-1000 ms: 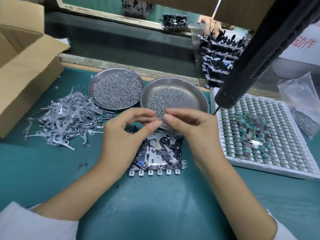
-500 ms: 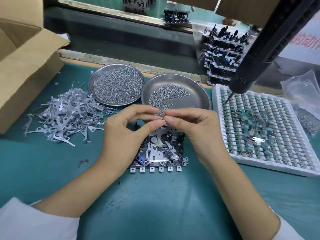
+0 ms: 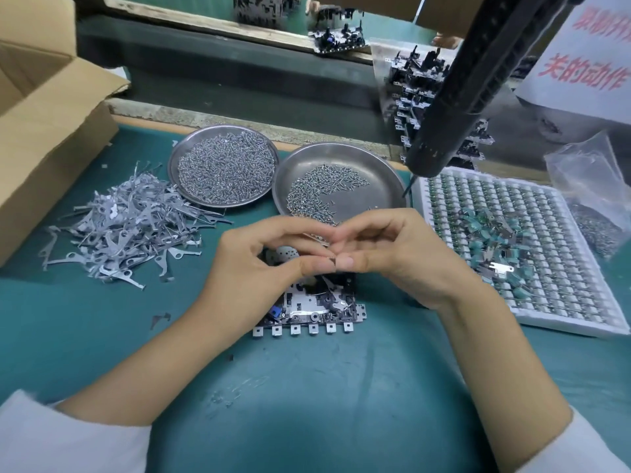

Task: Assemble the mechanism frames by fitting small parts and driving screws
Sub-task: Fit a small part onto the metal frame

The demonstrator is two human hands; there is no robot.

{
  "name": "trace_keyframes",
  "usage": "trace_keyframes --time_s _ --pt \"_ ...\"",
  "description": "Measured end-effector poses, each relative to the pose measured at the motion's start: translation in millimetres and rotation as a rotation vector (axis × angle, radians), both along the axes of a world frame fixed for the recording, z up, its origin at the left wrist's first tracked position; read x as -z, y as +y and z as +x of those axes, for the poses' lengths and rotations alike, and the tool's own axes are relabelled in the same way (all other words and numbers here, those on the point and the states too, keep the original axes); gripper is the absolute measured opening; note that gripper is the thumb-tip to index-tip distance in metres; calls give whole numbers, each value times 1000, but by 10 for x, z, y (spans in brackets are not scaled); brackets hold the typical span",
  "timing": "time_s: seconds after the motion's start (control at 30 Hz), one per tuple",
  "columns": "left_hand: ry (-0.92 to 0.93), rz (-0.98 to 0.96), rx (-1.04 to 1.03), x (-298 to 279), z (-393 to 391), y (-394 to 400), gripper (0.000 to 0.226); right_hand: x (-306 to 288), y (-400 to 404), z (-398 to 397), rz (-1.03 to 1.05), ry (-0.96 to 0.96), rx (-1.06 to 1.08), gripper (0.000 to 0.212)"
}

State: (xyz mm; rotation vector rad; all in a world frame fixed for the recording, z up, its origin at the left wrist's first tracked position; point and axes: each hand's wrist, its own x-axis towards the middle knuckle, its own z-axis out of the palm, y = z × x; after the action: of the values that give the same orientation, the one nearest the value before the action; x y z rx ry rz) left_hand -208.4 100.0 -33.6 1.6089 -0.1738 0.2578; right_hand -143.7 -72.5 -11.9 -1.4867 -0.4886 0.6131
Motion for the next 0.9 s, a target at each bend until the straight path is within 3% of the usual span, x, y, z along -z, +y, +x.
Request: trace_keyframes --time_s 0.13,0.3,0.5,0.6,0.7,0.9 --pt "-30 106 56 -10 2 -5 31 2 -29 12 -29 93 -90 31" --pt "-90 173 21 7 18 20 20 -135 -91 -21 -91 3 -63 27" --pt "-17 15 -150 26 38 10 15 -352 -568 -93 -371 -225 238 16" --pt "-32 3 -209 41 49 -6 12 -442 -961 -108 -712 -450 426 24" --pt "-32 4 -225 86 67 -1 9 -495 -1207 -149 -979 -515 424 29" --pt "-57 23 -230 140 95 52 18 -408 -1204 -169 -1069 -558 386 26"
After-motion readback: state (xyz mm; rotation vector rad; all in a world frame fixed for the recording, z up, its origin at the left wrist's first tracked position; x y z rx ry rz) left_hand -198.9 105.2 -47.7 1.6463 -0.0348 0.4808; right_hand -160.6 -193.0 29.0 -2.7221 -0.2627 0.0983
